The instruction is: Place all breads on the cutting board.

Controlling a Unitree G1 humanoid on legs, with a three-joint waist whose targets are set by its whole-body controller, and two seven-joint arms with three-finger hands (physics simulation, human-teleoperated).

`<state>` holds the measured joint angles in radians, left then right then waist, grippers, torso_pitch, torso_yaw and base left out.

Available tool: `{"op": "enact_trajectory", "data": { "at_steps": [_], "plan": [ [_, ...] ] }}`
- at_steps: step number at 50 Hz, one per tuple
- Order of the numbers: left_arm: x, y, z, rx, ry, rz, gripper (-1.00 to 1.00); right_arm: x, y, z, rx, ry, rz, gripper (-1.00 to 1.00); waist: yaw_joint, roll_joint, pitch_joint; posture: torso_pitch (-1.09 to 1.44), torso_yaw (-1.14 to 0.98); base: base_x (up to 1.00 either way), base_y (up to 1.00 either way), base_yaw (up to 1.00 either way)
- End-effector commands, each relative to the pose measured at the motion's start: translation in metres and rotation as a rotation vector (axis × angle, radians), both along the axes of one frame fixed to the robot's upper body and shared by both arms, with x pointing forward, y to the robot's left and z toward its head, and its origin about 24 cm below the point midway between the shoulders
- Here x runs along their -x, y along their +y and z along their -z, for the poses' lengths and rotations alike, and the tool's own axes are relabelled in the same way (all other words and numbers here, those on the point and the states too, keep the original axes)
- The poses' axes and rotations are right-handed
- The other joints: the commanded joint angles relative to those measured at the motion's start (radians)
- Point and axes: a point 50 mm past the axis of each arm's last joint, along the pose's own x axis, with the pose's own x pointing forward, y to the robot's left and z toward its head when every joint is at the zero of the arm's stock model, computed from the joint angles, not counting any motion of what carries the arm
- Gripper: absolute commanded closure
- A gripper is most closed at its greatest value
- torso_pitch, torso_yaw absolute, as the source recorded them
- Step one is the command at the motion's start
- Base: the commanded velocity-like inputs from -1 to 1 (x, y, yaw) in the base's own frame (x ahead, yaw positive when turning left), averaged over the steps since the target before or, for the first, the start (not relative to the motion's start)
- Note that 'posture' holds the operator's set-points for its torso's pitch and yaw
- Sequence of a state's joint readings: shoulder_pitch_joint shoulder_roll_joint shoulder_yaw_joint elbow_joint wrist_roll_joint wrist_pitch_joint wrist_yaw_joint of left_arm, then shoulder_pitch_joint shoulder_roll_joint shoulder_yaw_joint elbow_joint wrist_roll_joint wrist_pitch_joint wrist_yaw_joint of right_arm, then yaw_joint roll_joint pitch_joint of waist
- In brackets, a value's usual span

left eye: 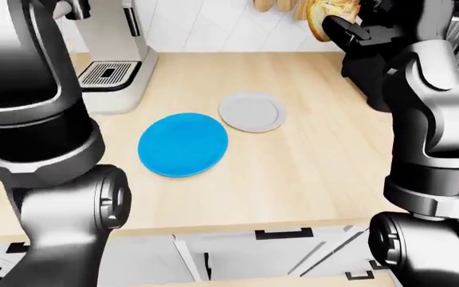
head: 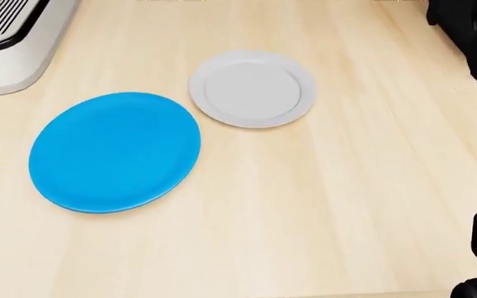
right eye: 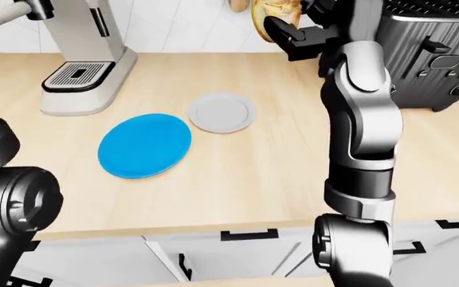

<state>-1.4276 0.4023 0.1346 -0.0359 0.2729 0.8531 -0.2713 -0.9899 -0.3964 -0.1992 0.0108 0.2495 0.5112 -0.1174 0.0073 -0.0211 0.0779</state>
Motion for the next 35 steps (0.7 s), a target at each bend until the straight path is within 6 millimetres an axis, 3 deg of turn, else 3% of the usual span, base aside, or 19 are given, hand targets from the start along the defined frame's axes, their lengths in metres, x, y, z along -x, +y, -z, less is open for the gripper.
{"op": "enact_trajectory", "data": {
  "at_steps": [1,8,16,20,25,26,29,35],
  "plan": [
    [0.02,0.005,-0.009,0.095,-0.093,0.026,1.0,0.01,-0.001,-0.02,-0.003,-0.096,-0.002,1.0,-0.001,-0.001,-0.029,0.0,0.0,0.0,0.0,0.0],
    [0.047,0.018,0.002,0.153,-0.157,0.027,1.0,0.009,-0.001,-0.02,-0.003,-0.098,-0.005,1.0,-0.006,0.003,-0.027,0.0,0.0,0.0,0.0,0.0],
    [0.053,0.032,0.035,0.131,-0.157,-0.05,1.0,0.006,-0.001,-0.014,-0.02,-0.082,-0.067,1.0,-0.007,0.011,-0.028,0.0,0.0,0.0,0.0,0.0],
    [0.075,0.032,0.03,0.076,-0.205,-0.085,1.0,0.012,-0.007,-0.017,-0.032,-0.11,-0.061,1.0,-0.007,0.014,-0.033,0.0,0.0,0.0,0.0,0.0],
    [0.081,0.037,0.041,0.089,-0.201,-0.096,1.0,0.011,-0.004,-0.017,-0.032,-0.104,-0.07,1.0,-0.007,0.012,-0.025,0.0,0.0,0.0,0.0,0.0],
    [0.084,0.04,0.041,0.101,-0.206,-0.098,1.0,0.011,-0.004,-0.017,-0.028,-0.104,-0.071,1.0,-0.006,0.021,-0.043,0.0,0.0,-0.09,0.0,0.0],
    [0.101,0.047,0.039,0.108,-0.233,-0.094,1.0,0.012,-0.004,-0.018,-0.029,-0.106,-0.073,1.0,-0.011,0.03,-0.065,0.0,0.0,-0.28,0.0,0.0],
    [0.104,0.052,0.043,0.113,-0.232,-0.115,1.0,0.015,0.001,-0.019,-0.012,-0.11,-0.087,1.0,-0.013,0.04,-0.06,0.0,0.0,-0.39,0.0,0.0]
  ]
}}
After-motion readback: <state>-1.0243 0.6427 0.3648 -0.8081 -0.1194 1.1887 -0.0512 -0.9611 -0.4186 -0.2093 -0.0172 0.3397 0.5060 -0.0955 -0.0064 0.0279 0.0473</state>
